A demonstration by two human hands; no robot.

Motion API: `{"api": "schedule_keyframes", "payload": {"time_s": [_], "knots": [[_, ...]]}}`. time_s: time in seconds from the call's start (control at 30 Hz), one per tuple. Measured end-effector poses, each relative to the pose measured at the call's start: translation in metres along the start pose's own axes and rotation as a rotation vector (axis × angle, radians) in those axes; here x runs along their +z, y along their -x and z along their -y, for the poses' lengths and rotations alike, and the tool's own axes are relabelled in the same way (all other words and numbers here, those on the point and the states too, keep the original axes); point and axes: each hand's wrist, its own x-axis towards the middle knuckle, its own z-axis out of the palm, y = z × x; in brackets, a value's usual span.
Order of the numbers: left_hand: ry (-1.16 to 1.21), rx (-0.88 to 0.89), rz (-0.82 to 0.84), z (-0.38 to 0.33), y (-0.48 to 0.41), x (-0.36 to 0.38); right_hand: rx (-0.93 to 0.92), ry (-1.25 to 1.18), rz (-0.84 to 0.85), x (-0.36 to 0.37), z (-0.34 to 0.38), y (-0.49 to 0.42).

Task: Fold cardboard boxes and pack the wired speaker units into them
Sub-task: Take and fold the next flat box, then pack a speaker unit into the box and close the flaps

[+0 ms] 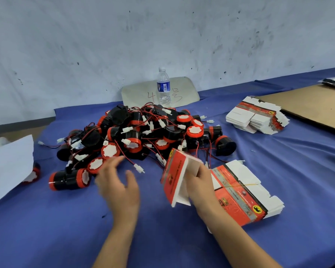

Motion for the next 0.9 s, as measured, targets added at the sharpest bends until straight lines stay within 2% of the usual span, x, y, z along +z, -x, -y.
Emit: {"api": "schedule_keyframes", "payload": {"time_s": [0.03,0.07,0.1,0.17,0.27,0.37,0.47,0.57,0.63,0.7,0.83,0.9], "knots": [[-0.108,-0.032,-0.156,0.015,-0.011,-0.008,-0.013,-0.016,0.012,0.0,0.0,0.002],[-0.21,-0.102,-0.244,0.028,-0.021,-0.018,-0.009,-0.01,0.035,0.001,0.0,0.003],[-0.268,-0.172,-0.265,0.042,-0.031,-0.026,0.019,-0.003,0.073,0.004,0.001,0.004],[-0.352,-0.309,-0.19,0.066,-0.04,-0.038,0.089,0.003,0.165,0.007,0.0,0.005],[-0.342,-0.448,-0.092,0.087,-0.051,-0.051,0.142,0.05,0.279,0.012,-0.002,0.005],[-0.411,-0.467,-0.054,0.091,-0.056,-0.052,0.187,0.131,0.319,0.012,-0.006,0.007],[-0.402,-0.445,-0.114,0.092,-0.056,-0.05,0.14,0.273,0.298,0.012,-0.011,0.01],[-0.343,-0.443,-0.217,0.088,-0.053,-0.048,0.099,0.512,0.245,0.016,-0.014,0.01],[-0.263,-0.344,-0.313,0.081,-0.051,-0.046,0.086,0.539,0.205,0.016,-0.017,0.009],[-0.059,-0.258,-0.409,0.072,-0.05,-0.043,0.038,0.555,0.178,0.016,-0.017,0.007],[0.362,-0.32,-0.487,0.046,-0.047,-0.035,-0.073,0.293,0.08,0.014,-0.009,0.011],[0.466,-0.247,-0.469,0.028,-0.042,-0.03,-0.15,0.183,0.027,0.013,-0.004,0.013]]}}
